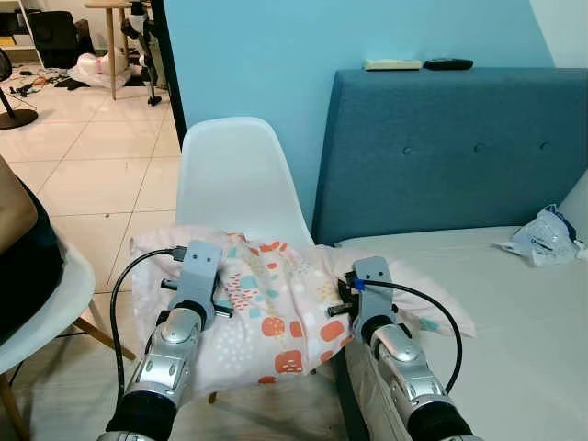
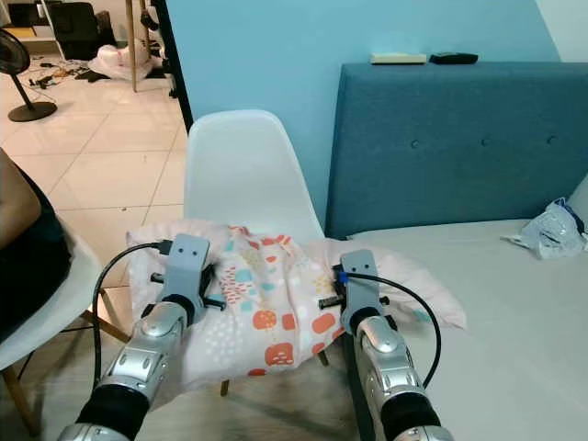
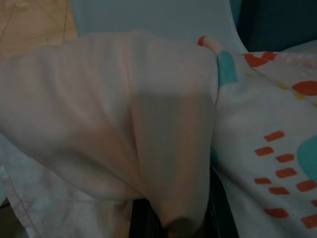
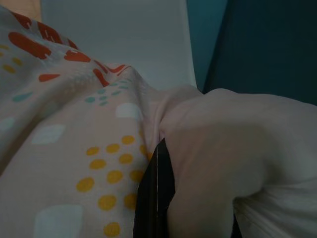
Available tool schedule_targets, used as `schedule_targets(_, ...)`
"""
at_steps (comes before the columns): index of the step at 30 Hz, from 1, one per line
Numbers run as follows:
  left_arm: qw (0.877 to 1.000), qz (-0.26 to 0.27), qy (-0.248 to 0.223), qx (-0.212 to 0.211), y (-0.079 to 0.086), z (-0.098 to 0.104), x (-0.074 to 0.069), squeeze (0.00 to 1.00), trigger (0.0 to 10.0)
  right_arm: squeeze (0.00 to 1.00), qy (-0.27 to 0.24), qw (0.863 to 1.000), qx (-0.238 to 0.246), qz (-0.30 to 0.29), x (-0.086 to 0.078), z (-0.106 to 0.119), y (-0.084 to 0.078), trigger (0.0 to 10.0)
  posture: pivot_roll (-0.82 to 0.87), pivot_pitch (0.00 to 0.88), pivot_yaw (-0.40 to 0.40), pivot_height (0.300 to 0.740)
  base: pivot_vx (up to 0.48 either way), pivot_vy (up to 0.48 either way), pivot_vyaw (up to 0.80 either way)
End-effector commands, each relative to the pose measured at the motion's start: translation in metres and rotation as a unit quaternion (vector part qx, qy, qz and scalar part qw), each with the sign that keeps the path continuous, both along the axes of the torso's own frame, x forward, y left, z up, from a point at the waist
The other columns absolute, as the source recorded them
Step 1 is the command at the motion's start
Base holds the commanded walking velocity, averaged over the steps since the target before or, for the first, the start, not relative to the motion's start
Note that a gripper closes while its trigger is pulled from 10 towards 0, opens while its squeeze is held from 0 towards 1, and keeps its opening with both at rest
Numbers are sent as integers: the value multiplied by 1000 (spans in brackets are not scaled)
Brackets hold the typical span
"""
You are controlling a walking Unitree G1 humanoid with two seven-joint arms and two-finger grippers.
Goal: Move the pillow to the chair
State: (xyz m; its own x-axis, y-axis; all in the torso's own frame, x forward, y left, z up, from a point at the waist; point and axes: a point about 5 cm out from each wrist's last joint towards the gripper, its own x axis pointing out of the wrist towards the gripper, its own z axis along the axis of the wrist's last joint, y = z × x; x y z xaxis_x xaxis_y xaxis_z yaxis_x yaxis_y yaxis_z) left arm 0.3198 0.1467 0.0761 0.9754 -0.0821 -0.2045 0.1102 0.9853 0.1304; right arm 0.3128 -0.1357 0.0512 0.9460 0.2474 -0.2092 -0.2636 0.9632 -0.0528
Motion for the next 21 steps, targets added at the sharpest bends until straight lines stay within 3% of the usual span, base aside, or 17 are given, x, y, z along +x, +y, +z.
schedule_targets(1, 1000, -8, -22, -9, -6, 7, 0, 0, 10000, 0, -25, 999, 4, 32, 6, 13, 14, 10000, -48, 48, -24, 740, 0, 0, 0)
schedule_targets(21, 1000, -13, -25, -15, -6, 10, 2, 0, 10000, 0, -26, 999, 0, 35, 6, 12, 15, 10000, -45, 46, -17, 740, 291, 0, 0)
